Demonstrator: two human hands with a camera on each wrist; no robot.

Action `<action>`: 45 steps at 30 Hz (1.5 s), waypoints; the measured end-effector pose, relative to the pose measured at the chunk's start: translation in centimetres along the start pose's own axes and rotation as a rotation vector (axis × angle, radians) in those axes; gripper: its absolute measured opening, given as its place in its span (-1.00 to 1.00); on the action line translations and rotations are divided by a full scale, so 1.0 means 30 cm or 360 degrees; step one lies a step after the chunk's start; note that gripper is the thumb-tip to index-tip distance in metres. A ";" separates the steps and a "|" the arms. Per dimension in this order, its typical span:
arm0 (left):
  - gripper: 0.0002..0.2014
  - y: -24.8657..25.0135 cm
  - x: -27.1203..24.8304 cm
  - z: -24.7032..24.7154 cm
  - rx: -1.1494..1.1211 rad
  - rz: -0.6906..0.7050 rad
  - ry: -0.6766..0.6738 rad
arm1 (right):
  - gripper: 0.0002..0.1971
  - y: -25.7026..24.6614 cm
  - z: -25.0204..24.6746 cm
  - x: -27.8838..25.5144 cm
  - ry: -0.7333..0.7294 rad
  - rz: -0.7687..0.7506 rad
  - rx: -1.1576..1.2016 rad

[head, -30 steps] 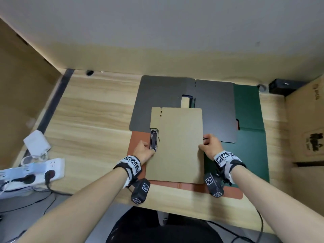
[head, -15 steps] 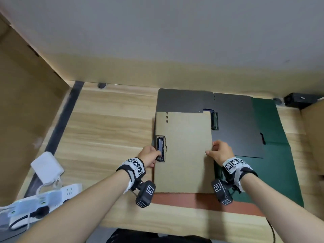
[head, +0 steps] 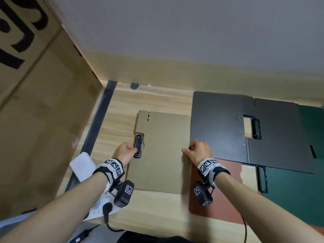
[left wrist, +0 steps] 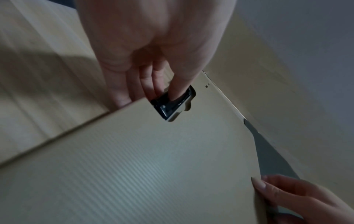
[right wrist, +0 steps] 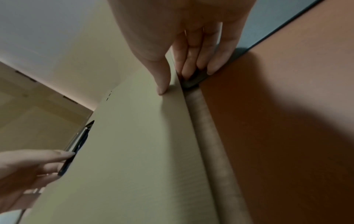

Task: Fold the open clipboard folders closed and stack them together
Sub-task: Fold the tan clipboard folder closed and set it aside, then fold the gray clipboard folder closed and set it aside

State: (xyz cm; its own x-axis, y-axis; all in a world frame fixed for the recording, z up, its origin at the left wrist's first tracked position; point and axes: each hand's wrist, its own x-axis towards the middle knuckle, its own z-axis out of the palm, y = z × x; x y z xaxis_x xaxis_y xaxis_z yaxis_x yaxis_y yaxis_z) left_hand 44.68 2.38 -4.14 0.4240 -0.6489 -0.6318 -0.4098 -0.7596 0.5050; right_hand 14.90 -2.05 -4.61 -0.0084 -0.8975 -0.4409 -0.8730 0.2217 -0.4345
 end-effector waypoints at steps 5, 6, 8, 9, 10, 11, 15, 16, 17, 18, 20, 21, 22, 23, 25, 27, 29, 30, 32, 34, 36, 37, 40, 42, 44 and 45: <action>-0.88 -0.031 0.027 -0.022 0.0140 0.0086 0.0133 | -0.65 -0.037 0.019 0.032 -0.0027 -0.0105 -0.0185; -0.87 -0.038 0.029 -0.022 0.0169 0.0123 0.0174 | -0.65 -0.041 0.023 0.035 -0.0024 -0.0096 -0.0184; -0.82 -0.048 0.031 -0.020 0.0234 0.0187 0.0225 | -0.65 -0.048 0.029 0.041 -0.0018 -0.0073 -0.0192; -0.79 -0.052 0.032 -0.020 0.0273 0.0215 0.0244 | -0.65 -0.051 0.030 0.044 -0.0019 -0.0058 -0.0199; -0.77 -0.058 0.034 -0.021 0.0312 0.0252 0.0268 | -0.65 -0.052 0.032 0.047 -0.0023 -0.0049 -0.0209; -0.76 -0.062 0.038 -0.021 0.0336 0.0286 0.0295 | -0.66 -0.054 0.033 0.049 -0.0030 -0.0043 -0.0221; -0.80 -0.055 0.041 -0.024 0.0381 0.0328 0.0320 | -0.65 -0.055 0.032 0.054 -0.0047 -0.0048 -0.0258; -0.83 -0.050 0.041 -0.026 0.0388 0.0315 0.0307 | -0.66 -0.051 0.031 0.058 -0.0062 -0.0061 -0.0251; -0.86 -0.042 0.038 -0.027 0.0398 0.0299 0.0287 | -0.67 -0.047 0.024 0.059 -0.0082 -0.0088 -0.0233; -0.86 -0.036 0.036 -0.029 0.0409 0.0286 0.0274 | -0.69 -0.040 0.016 0.059 -0.0103 -0.0124 -0.0194; -0.78 -0.018 0.026 -0.027 0.0406 0.0290 0.0286 | -0.74 -0.021 -0.008 0.050 -0.0131 -0.0171 -0.0053; -0.76 -0.001 0.016 -0.021 0.0398 0.0320 0.0319 | -0.77 -0.009 -0.025 0.039 -0.0133 -0.0161 0.0029; -0.76 0.020 0.005 -0.010 0.0382 0.0367 0.0366 | -0.79 0.007 -0.041 0.027 -0.0117 -0.0144 0.0090; -0.76 0.048 -0.009 0.003 0.0356 0.0418 0.0404 | -0.81 0.026 -0.060 0.014 -0.0088 -0.0127 0.0125; -0.76 0.105 -0.036 0.042 0.0275 0.0503 0.0414 | -0.86 0.073 -0.108 -0.012 -0.0033 -0.0077 0.0164; -0.75 0.163 -0.060 0.093 0.0190 0.0557 0.0339 | -0.87 0.134 -0.166 -0.035 -0.0001 -0.0004 0.0157; -0.75 0.216 -0.082 0.160 0.0114 0.0646 0.0258 | -0.88 0.215 -0.224 -0.054 0.0029 0.0076 0.0162; -0.75 0.240 -0.092 0.200 0.0100 0.0672 0.0214 | -0.89 0.261 -0.252 -0.062 0.0054 0.0116 0.0173; -0.77 0.292 -0.125 0.282 0.0137 0.0687 0.0122 | -0.92 0.358 -0.308 -0.083 0.0093 0.0207 0.0197; -0.80 0.346 -0.163 0.371 0.0102 0.0700 0.0017 | -0.95 0.455 -0.363 -0.099 0.0088 0.0281 0.0211; -0.82 0.399 -0.201 0.467 0.0036 0.0711 -0.0112 | -0.94 0.552 -0.421 -0.104 0.0094 0.0323 0.0233; -0.81 0.422 -0.219 0.515 0.0033 0.0714 -0.0159 | -0.93 0.600 -0.452 -0.102 0.0112 0.0334 0.0245; -0.81 0.482 -0.273 0.651 0.0113 0.0698 -0.0211 | -0.92 0.744 -0.536 -0.092 0.0152 0.0364 0.0284; -0.82 0.526 -0.307 0.735 0.0144 0.0678 -0.0232 | -0.93 0.833 -0.595 -0.078 0.0190 0.0385 0.0319; -0.83 0.581 -0.337 0.819 0.0153 0.0674 -0.0263 | -0.97 0.928 -0.652 -0.044 0.0269 0.0396 0.0327; -0.82 0.613 -0.353 0.858 0.0162 0.0678 -0.0279 | -0.97 0.973 -0.678 -0.026 0.0315 0.0407 0.0326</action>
State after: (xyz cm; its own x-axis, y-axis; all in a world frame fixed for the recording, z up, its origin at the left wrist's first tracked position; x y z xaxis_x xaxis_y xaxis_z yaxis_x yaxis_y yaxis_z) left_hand 11.85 -3.57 -3.30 0.0613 -0.8779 -0.4749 -0.5988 -0.4130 0.6862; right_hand -20.50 -2.63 -0.96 -0.3250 -0.8552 -0.4037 -0.7152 0.5016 -0.4867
